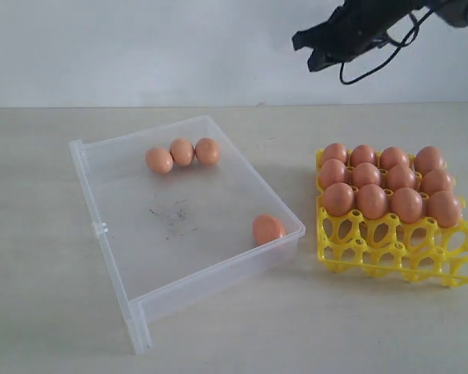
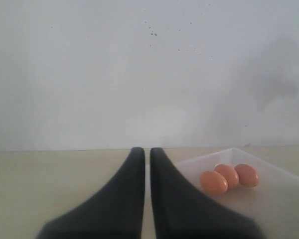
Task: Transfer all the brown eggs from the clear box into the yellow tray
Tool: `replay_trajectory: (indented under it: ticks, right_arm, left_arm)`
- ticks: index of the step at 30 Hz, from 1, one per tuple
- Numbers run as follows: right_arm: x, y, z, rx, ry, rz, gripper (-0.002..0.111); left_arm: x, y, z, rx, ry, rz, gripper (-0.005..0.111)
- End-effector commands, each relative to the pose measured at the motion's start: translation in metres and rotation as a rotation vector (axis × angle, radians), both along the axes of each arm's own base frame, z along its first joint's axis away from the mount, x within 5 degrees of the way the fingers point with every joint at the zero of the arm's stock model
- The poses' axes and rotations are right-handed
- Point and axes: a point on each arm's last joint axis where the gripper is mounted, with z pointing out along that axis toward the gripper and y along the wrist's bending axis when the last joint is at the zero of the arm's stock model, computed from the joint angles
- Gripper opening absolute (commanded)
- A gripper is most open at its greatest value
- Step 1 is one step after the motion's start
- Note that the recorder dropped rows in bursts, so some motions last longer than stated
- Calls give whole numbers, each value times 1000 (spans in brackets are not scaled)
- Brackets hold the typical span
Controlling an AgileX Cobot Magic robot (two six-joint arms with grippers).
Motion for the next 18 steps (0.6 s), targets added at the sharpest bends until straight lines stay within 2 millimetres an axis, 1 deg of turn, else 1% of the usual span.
replay_trajectory:
  ticks: [1,2,3,4,5,6,7,9,11,13,15,17,18]
  right_arm:
    - [-17,51,-49,-33,123,285,21]
    - [-23,70,-52,-36,123,325,42]
    - [-25,77,-51,-32,117,328,51]
    - [-32,96,-49,-28,112,359,56]
    - [-35,104,-47,-28,109,375,53]
    - [-42,124,-48,-34,82,413,42]
    - [-46,133,-49,-71,71,415,36]
    - [-49,144,-49,-62,39,433,38]
    - [-50,147,-48,-50,49,428,42]
    - [-51,149,-56,-23,82,427,43]
    - [-60,158,-66,26,165,465,43]
    - [-63,157,-71,-30,171,510,43]
    - [-63,156,-69,-46,169,517,43]
  left_arm:
    - [0,0,2,-1,-13,2,4]
    - [0,0,2,-1,-13,2,4]
    - [0,0,2,-1,-13,2,4]
    - [0,0,2,-1,-13,2,4]
    - [0,0,2,-1,-13,2,4]
    - [0,0,2,-1,-13,2,4]
    - [0,0,2,-1,-13,2,4]
    - [0,0,2,-1,-13,2,4]
    - [0,0,2,-1,-13,2,4]
    - [0,0,2,-1,-13,2,4]
    - [0,0,2,-1,-13,2,4]
    - [0,0,2,-1,-13,2,4]
    - [0,0,2,-1,-13,2,4]
